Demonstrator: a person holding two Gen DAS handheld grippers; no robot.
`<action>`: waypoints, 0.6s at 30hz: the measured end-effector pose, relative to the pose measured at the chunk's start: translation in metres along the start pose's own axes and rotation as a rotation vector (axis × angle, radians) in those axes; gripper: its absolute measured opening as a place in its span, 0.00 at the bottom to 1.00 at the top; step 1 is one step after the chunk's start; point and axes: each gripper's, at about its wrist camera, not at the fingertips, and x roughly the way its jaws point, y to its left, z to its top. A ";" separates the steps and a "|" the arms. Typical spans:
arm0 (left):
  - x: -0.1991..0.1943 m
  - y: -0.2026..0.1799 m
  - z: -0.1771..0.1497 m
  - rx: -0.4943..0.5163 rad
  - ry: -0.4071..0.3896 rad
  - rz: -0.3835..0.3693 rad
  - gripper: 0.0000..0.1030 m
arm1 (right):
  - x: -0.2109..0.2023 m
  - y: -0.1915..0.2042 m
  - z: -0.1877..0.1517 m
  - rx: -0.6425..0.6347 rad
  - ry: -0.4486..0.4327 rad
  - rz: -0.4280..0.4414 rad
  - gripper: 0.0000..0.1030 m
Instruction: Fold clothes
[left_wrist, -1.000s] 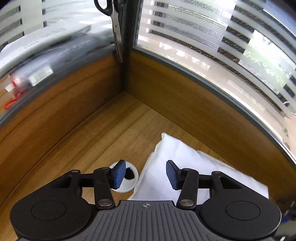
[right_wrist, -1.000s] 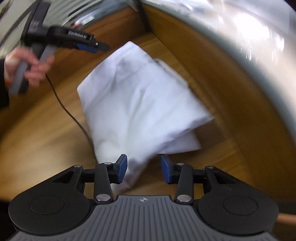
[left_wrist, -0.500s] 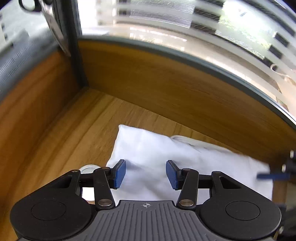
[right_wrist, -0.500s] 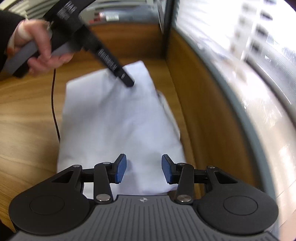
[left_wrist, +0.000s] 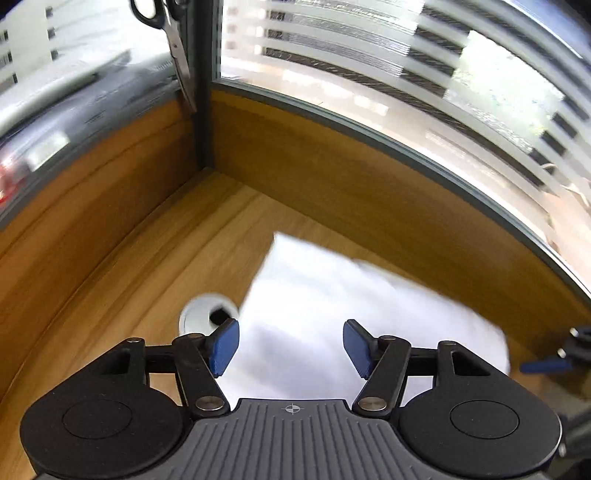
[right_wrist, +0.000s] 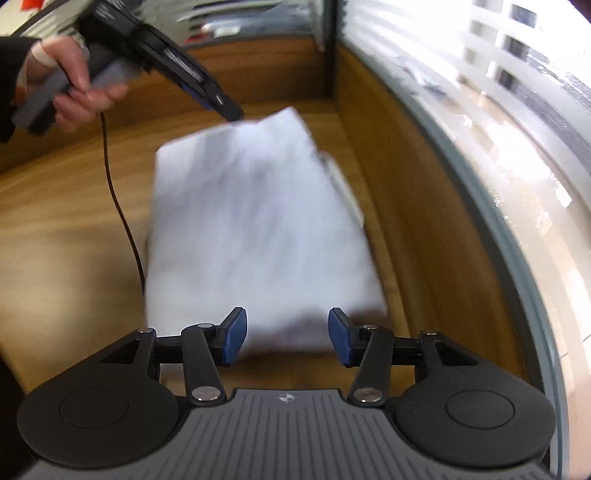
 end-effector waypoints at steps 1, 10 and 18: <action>-0.008 -0.002 -0.011 -0.005 0.001 0.003 0.66 | -0.001 0.001 -0.007 -0.012 0.019 0.008 0.53; -0.068 -0.017 -0.096 -0.165 0.027 0.055 0.77 | 0.042 0.015 -0.021 -0.032 0.098 0.073 0.53; -0.114 -0.013 -0.123 -0.289 -0.050 0.124 0.98 | 0.067 0.033 0.005 -0.021 0.087 0.125 0.55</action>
